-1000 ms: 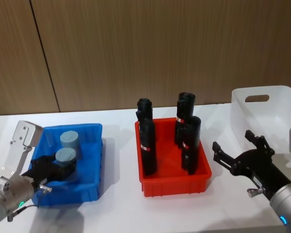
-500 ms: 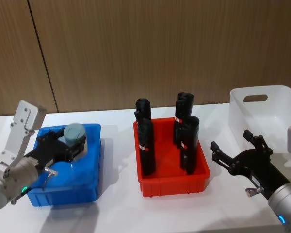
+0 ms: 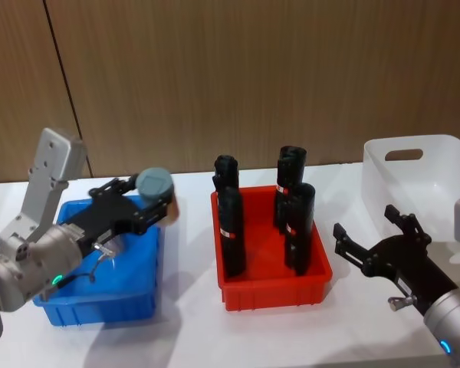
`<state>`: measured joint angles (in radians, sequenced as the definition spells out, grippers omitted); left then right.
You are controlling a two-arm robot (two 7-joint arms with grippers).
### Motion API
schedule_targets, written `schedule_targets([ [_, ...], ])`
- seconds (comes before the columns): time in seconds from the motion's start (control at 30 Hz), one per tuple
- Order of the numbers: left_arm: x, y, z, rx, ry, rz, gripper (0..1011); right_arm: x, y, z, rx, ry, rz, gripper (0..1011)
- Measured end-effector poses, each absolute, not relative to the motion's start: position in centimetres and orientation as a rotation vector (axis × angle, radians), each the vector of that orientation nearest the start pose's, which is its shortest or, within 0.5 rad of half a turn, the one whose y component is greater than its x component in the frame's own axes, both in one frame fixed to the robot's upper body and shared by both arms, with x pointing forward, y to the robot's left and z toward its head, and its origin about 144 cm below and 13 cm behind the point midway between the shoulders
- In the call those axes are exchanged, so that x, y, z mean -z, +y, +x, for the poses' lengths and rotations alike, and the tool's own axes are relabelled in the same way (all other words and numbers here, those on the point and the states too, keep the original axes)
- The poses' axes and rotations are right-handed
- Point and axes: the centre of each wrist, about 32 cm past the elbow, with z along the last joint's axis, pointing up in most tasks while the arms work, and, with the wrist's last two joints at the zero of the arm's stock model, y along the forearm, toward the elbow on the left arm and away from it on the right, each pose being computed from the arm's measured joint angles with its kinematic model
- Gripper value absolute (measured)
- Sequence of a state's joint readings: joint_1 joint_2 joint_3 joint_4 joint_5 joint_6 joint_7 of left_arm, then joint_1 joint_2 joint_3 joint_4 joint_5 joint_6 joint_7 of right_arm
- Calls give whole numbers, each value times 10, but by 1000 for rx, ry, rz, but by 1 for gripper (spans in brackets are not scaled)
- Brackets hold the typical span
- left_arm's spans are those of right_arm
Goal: Pick the cotton swabs from the blue box and place them into the white box.
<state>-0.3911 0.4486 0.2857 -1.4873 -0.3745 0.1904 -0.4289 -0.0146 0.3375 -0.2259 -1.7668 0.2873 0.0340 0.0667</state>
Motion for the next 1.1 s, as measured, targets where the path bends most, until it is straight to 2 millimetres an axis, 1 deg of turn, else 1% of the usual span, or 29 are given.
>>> schedule_targets([
  [0.3,-1266,274,555,-828,-77,76,653,-1189,-237,443,1230,-75,26,1002],
  [0.53,-1277,265,565,-739,-61,55,653,-1189,-237,443,1229,-75,26,1002],
  [0.83,-1291,250,590,-625,-42,37,653,-1189,-237,443,1229,-75,26,1002],
  [1.1,-1298,240,606,-565,-32,35,653,-1189,-237,443,1230,-75,26,1002],
])
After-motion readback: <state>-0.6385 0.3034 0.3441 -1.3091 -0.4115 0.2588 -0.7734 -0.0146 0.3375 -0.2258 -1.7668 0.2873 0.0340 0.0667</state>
